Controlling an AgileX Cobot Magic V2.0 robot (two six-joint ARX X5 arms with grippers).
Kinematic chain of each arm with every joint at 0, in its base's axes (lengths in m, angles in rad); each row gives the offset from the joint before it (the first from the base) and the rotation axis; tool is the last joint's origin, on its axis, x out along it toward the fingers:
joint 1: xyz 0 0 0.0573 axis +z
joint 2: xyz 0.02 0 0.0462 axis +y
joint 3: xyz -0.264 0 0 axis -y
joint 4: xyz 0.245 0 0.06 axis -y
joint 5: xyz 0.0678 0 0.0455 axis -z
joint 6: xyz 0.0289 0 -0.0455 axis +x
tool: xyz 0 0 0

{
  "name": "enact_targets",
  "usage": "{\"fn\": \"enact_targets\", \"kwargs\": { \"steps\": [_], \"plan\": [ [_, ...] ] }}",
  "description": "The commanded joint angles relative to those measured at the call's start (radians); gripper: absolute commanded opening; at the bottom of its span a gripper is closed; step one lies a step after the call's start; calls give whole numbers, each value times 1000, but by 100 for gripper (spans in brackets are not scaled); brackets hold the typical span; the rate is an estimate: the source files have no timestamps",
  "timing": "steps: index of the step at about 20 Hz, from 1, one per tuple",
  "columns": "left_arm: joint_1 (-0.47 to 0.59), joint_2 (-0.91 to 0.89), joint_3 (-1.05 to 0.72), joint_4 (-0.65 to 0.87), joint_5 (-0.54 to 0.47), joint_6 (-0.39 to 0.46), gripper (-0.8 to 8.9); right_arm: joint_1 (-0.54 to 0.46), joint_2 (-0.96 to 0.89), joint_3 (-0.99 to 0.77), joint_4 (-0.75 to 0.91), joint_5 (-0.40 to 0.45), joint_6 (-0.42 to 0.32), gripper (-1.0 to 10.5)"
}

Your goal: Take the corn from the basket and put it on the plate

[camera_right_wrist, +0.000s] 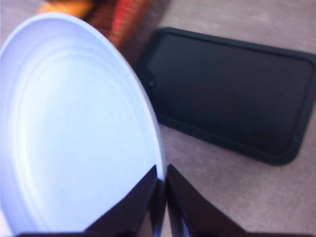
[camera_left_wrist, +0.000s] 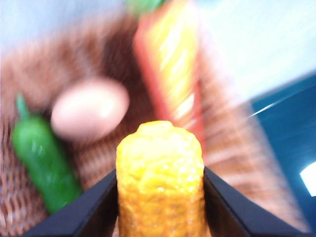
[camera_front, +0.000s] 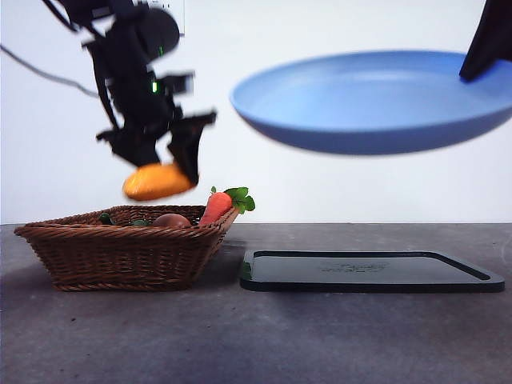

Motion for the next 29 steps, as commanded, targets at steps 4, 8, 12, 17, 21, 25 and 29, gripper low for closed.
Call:
{"fn": "enact_targets", "kwargs": {
  "steps": [4, 8, 12, 17, 21, 25, 29],
  "plan": [
    [-26, -149, 46, -22, 238, -79, 206, 3, 235, 21, 177, -7, 85, 4],
    [-87, -156, 45, -89, 353, -74, 206, 3, 414, 21, 351, -100, 188, 4],
    [-180, -130, 45, -89, 331, -15, 206, 3, 481, 22, 473, -174, 278, 4],
    [-258, -31, 45, -85, 261, 63, 207, 3, 480, 23, 502, -219, 315, 4],
    [-285, -4, 45, -92, 243, 69, 280, 4, 480, 23, 492, -220, 314, 4],
    [-294, -4, 45, -97, 202, 90, 330, 3, 480, 23, 481, -220, 312, 4],
    [-294, -6, 48, -96, 203, 89, 331, 3, 480, 23, 460, -219, 306, 4]
  ]
}}
